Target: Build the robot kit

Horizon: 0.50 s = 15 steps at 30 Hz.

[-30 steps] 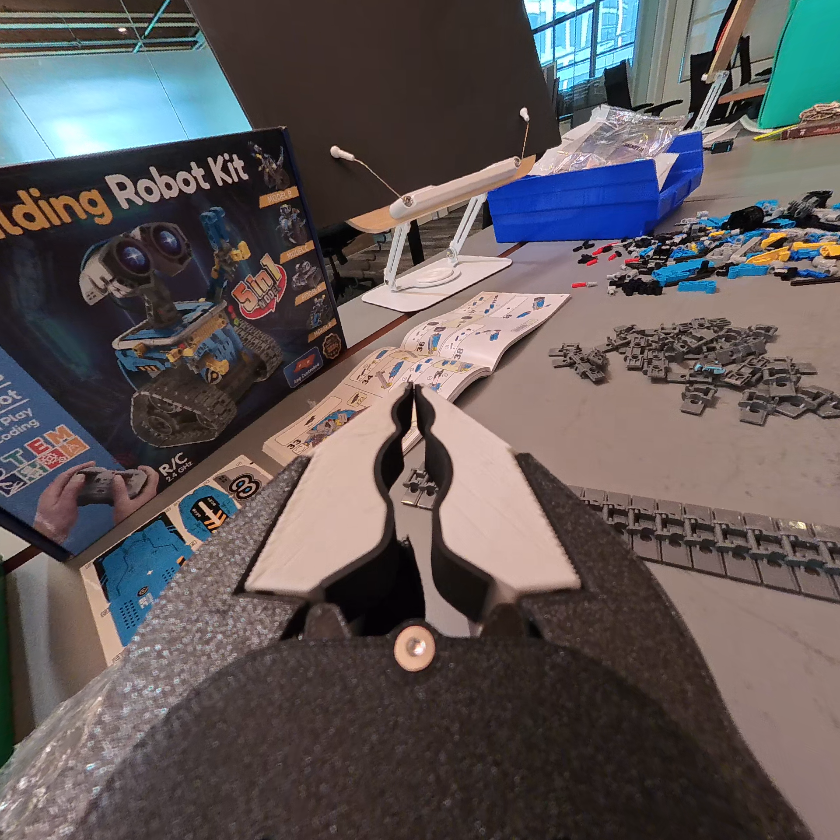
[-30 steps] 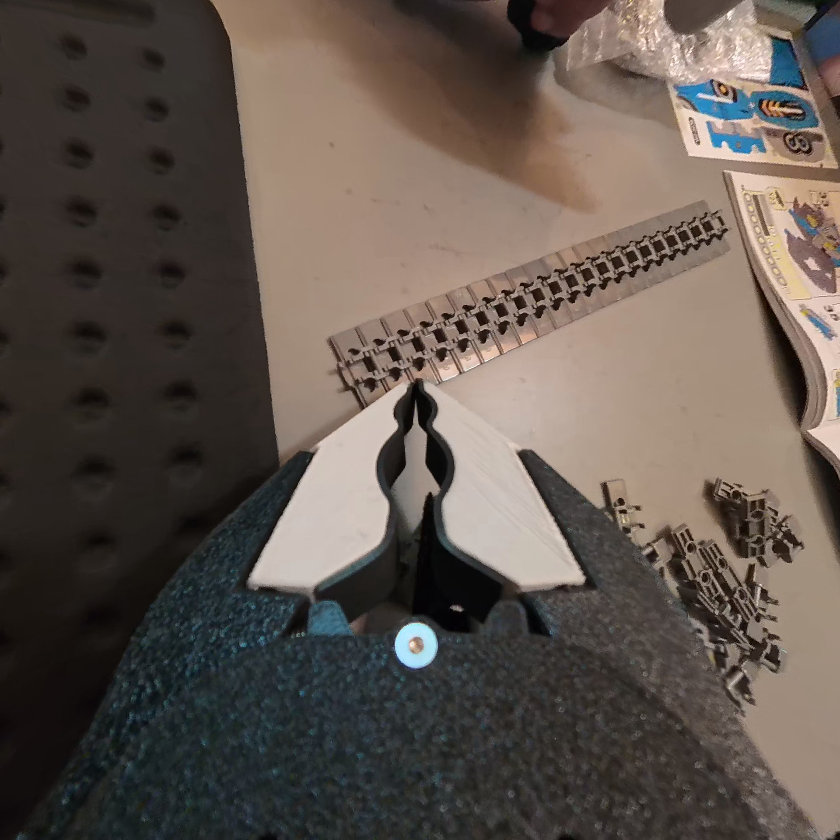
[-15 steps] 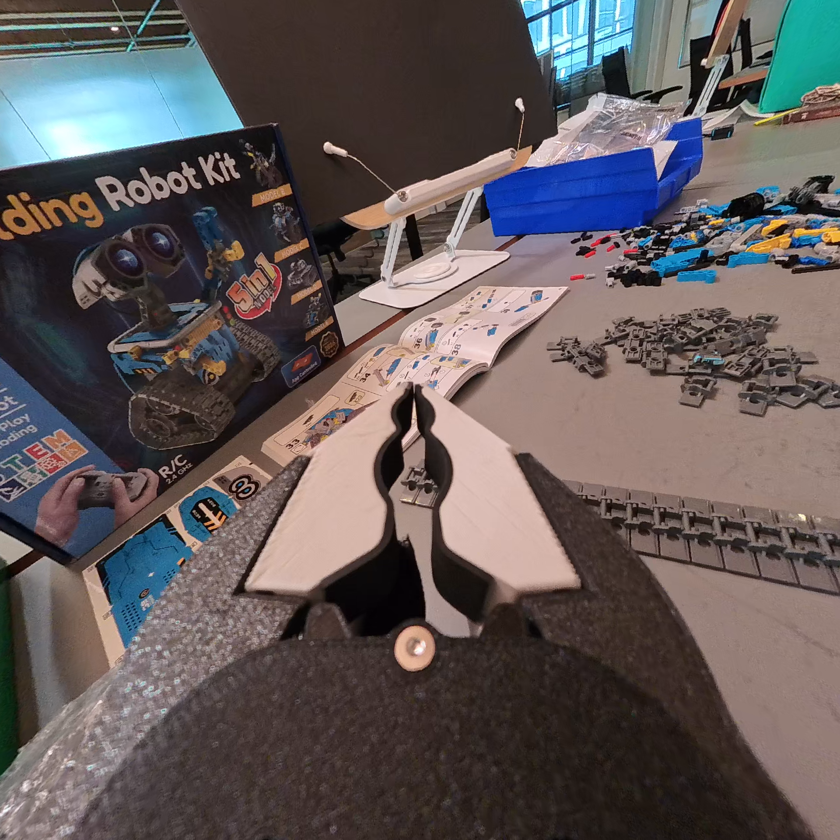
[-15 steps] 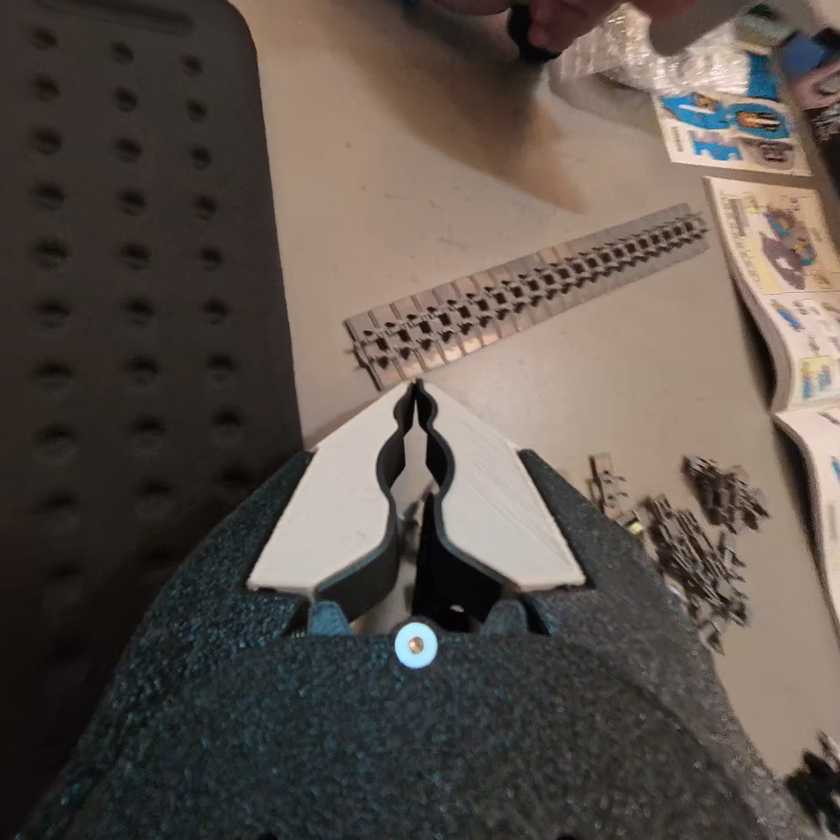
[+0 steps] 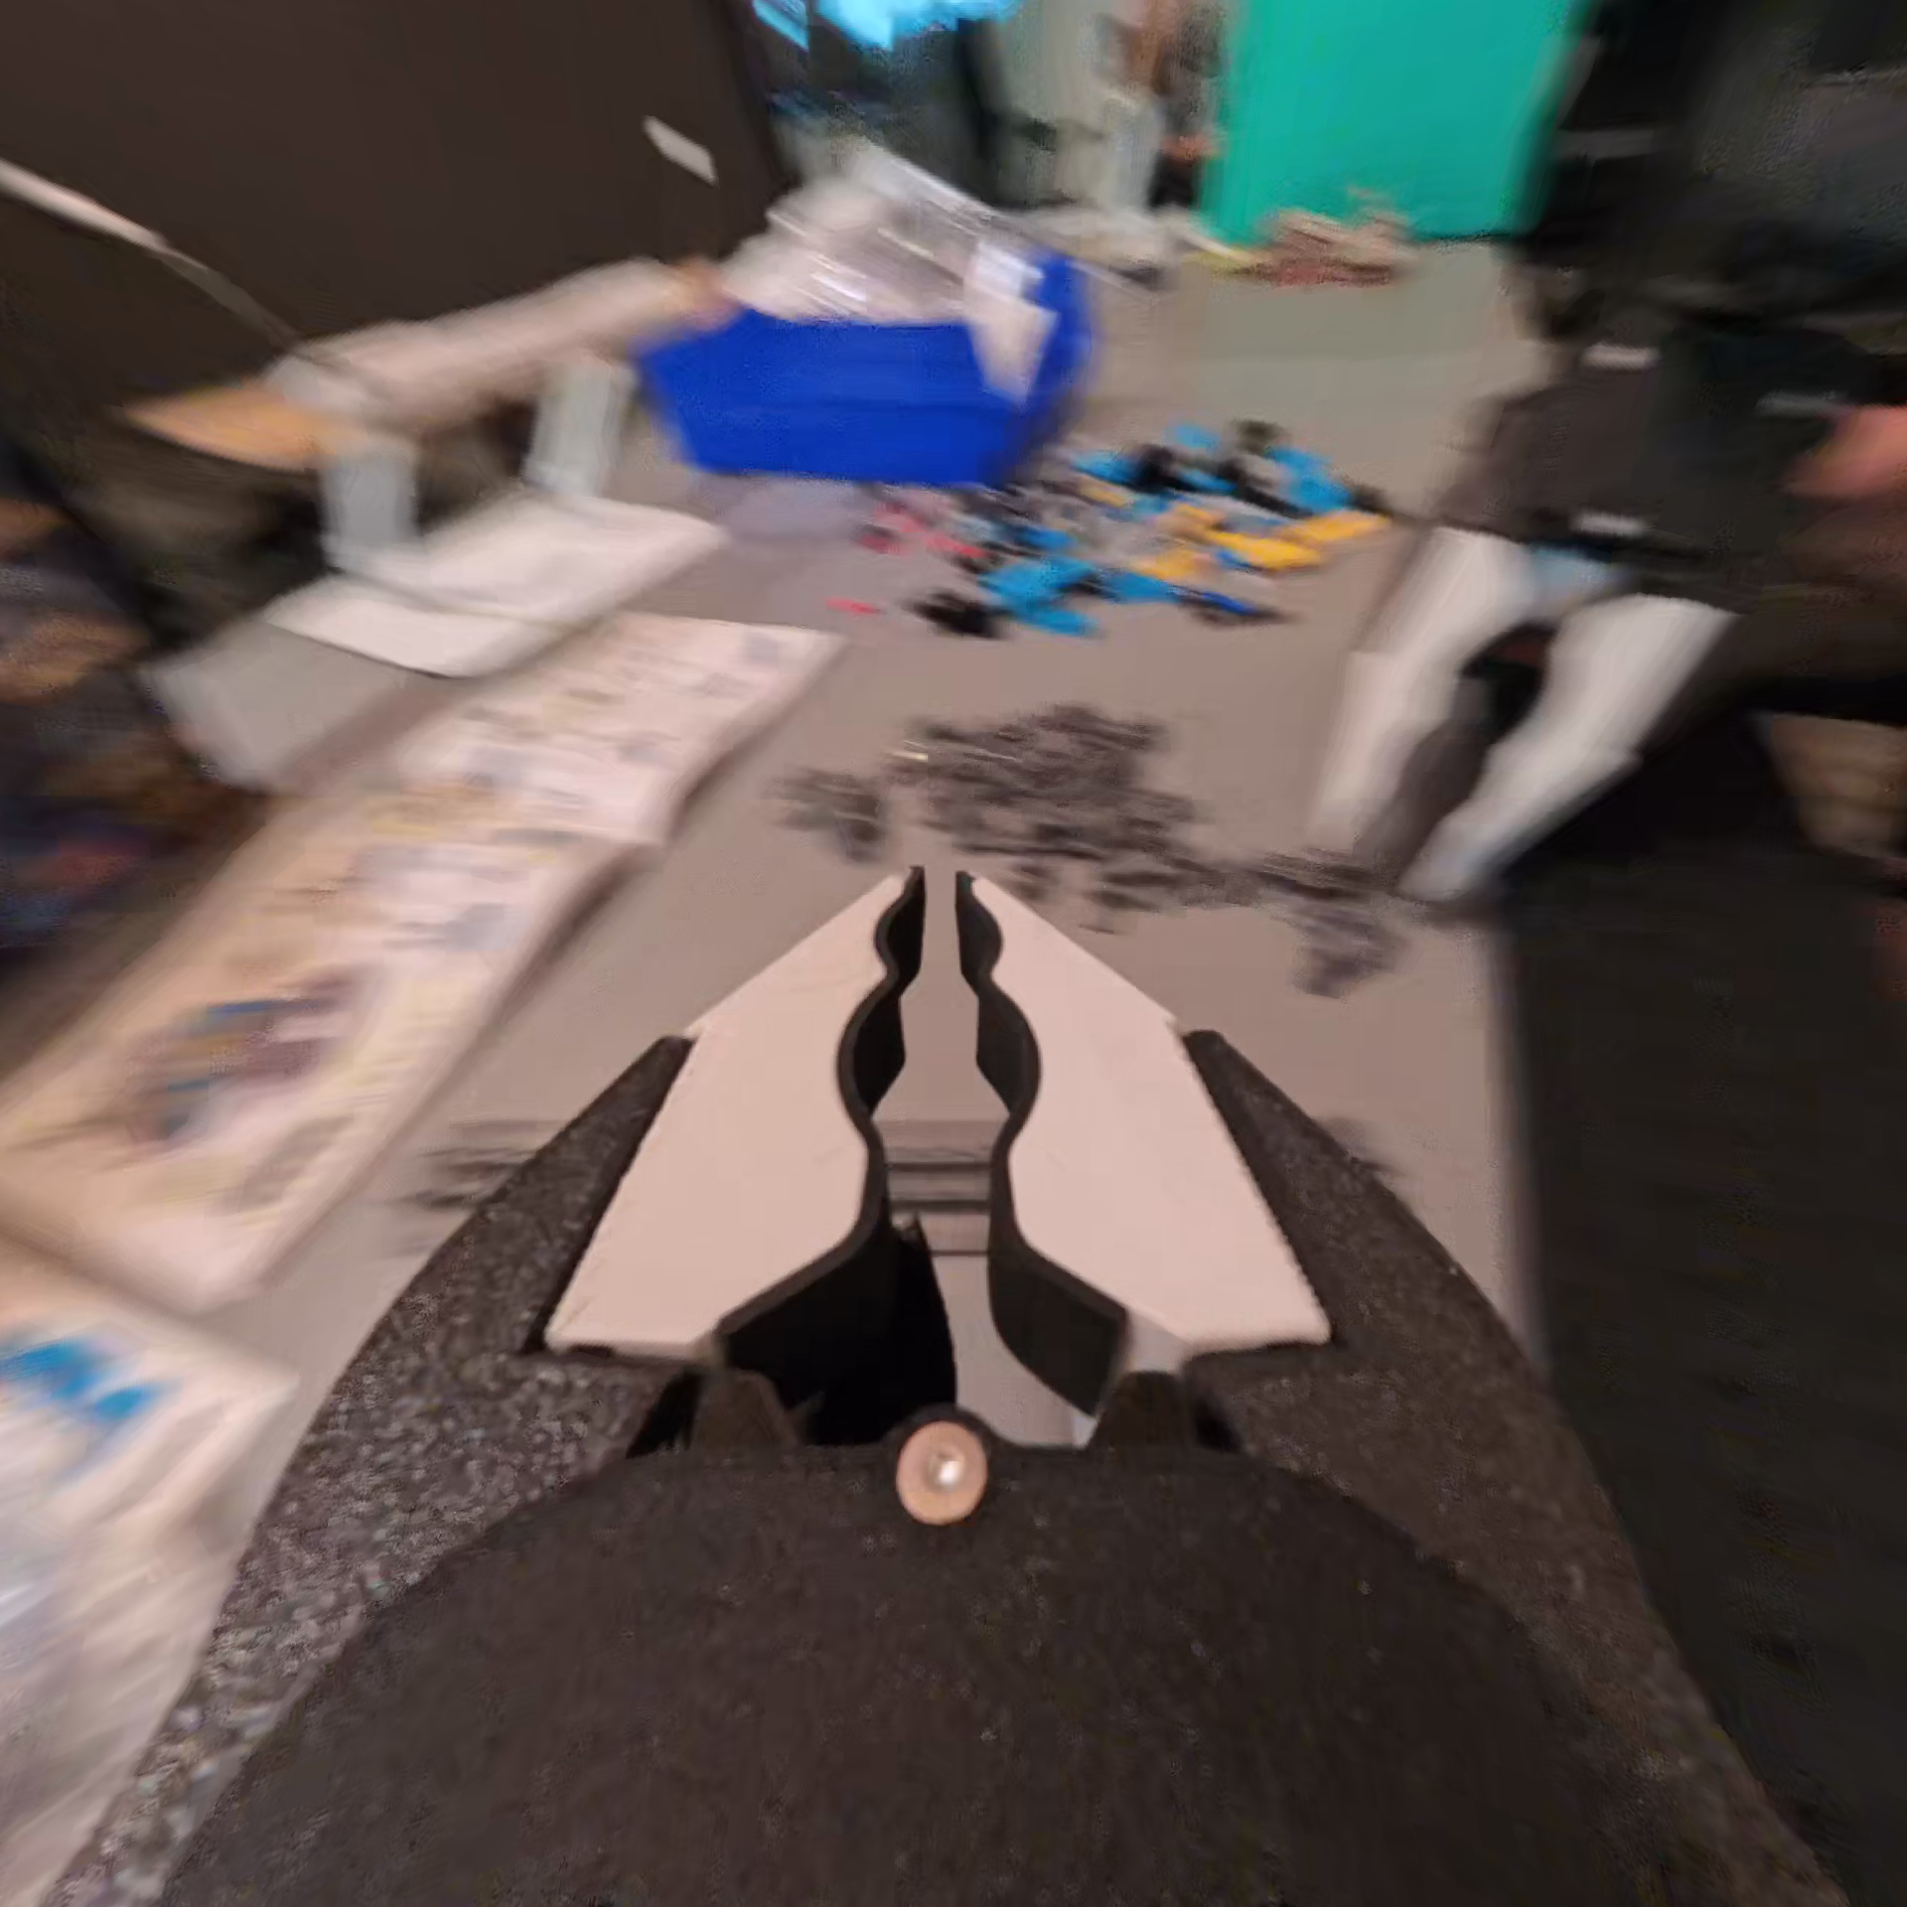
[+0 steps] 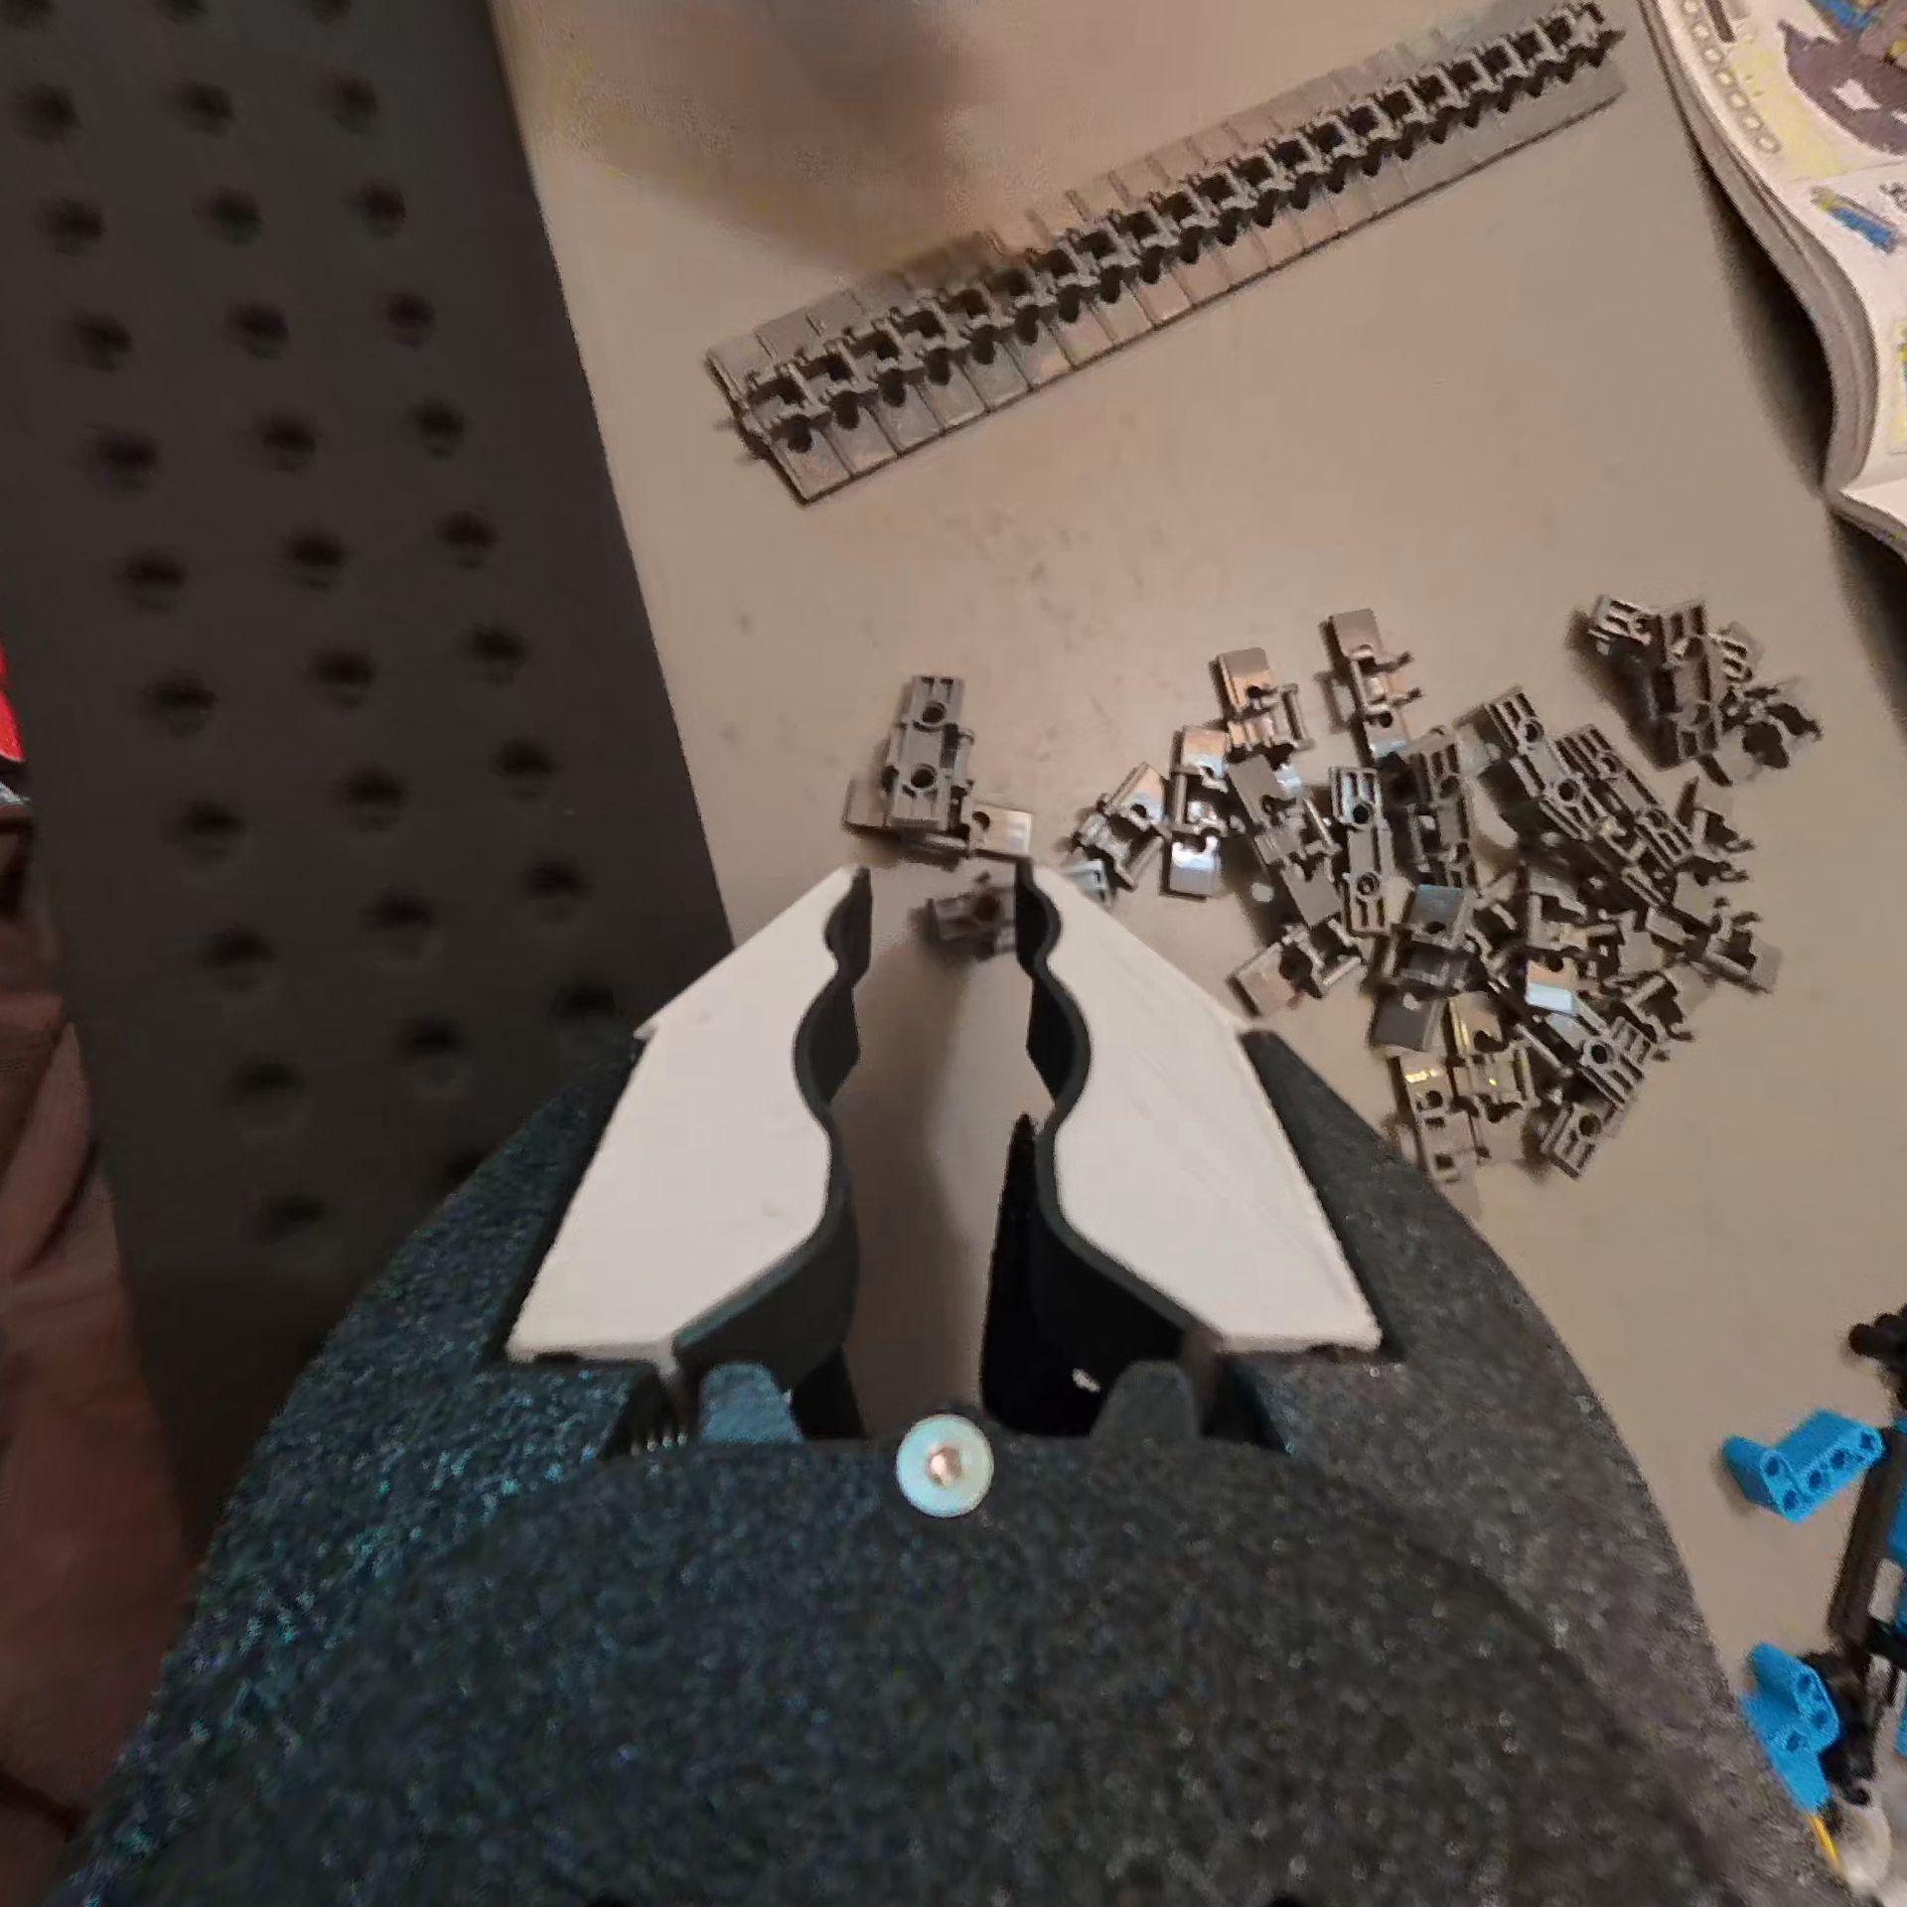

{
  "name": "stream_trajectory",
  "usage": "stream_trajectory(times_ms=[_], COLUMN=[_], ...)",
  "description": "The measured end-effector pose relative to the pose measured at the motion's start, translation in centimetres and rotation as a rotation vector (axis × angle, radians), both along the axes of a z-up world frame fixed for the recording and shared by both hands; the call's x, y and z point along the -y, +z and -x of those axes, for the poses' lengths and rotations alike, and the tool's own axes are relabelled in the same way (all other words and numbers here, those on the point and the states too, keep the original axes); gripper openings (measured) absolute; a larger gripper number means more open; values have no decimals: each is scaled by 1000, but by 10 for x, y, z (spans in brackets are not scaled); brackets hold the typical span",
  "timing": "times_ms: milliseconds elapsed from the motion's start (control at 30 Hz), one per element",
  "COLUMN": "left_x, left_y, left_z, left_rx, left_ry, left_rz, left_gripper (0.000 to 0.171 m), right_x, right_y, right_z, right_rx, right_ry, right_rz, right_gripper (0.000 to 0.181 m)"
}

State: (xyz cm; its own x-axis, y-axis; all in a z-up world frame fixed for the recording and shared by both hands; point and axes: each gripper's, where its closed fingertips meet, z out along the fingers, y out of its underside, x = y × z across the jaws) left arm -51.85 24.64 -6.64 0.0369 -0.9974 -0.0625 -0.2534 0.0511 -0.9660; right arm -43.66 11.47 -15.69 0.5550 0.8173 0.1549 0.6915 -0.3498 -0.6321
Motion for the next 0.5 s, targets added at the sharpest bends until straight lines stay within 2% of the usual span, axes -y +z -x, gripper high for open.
stream_trajectory(times_ms=[67,133,200,300,500], left_x=[56,93,116,128,123], left_y=[-23,-46,-62,-80,-98], left_z=[-11,-21,-32,-45,-60], left_rx=[-165,-302,-377,-475,-558], left_ry=[-207,-314,-379,-429,-431], left_rz=[109,90,39,25,-9], left_gripper=[13,22,25,26,25], right_x=[-2,-4,-6,-8,10], right_y=[1,3,7,13,18], right_z=[-5,-6,-2,-2,-1], right_rx=[-6,-35,-75,-113,-183], right_ry=[-12,-19,-13,-25,21], right_rz=[6,13,-8,-66,-65], right_gripper=[26,24,24,21,23])
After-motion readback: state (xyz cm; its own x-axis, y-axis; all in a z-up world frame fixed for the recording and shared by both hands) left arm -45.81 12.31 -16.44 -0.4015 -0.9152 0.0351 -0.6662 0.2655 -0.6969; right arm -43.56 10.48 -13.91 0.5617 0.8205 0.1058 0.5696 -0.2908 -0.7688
